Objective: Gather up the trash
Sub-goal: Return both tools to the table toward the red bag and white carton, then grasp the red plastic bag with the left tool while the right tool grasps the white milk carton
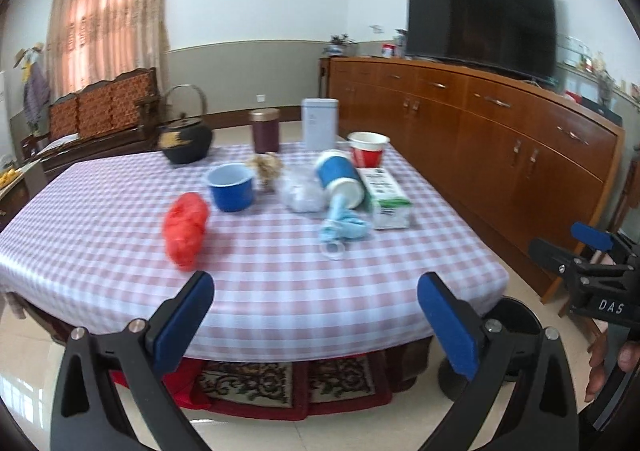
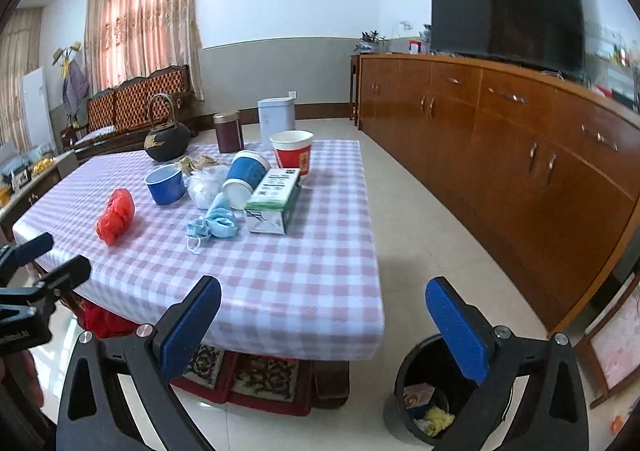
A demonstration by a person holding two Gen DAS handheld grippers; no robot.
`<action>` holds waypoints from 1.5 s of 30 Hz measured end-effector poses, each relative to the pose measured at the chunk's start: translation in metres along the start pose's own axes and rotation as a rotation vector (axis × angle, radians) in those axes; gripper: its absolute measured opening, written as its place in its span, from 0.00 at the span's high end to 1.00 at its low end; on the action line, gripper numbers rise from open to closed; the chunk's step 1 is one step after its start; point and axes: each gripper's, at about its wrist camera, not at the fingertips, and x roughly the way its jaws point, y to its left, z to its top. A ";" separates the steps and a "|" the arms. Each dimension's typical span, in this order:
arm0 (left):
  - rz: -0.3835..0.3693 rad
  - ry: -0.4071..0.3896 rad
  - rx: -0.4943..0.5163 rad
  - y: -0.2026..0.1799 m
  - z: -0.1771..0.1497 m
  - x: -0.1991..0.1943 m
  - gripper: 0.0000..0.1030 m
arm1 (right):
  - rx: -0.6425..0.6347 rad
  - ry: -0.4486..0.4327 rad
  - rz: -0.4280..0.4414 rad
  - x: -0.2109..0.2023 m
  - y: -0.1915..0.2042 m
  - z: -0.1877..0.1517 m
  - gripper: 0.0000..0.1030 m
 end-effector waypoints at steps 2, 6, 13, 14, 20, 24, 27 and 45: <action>0.014 0.000 -0.029 0.014 0.000 0.001 0.01 | -0.003 0.000 0.017 0.004 0.008 0.004 0.00; 0.066 0.004 -0.058 0.040 0.000 0.006 0.01 | -0.015 0.014 0.019 0.019 0.026 0.011 0.00; 0.152 0.019 -0.099 0.088 0.000 0.030 0.02 | -0.033 0.047 0.018 0.059 0.050 0.025 0.00; 0.155 0.022 -0.104 0.092 0.002 0.033 0.02 | -0.034 0.051 0.018 0.067 0.053 0.028 0.00; 0.185 0.040 -0.116 0.114 0.012 0.067 0.02 | -0.034 0.069 -0.002 0.107 0.059 0.043 0.01; 0.196 0.040 -0.128 0.123 0.017 0.092 0.06 | -0.037 0.104 -0.008 0.142 0.060 0.052 0.09; 0.200 0.055 -0.136 0.129 0.019 0.111 0.07 | -0.042 0.128 -0.011 0.167 0.063 0.056 0.11; 0.091 0.098 -0.150 0.128 0.021 0.139 0.63 | -0.009 0.198 -0.020 0.203 0.052 0.052 0.45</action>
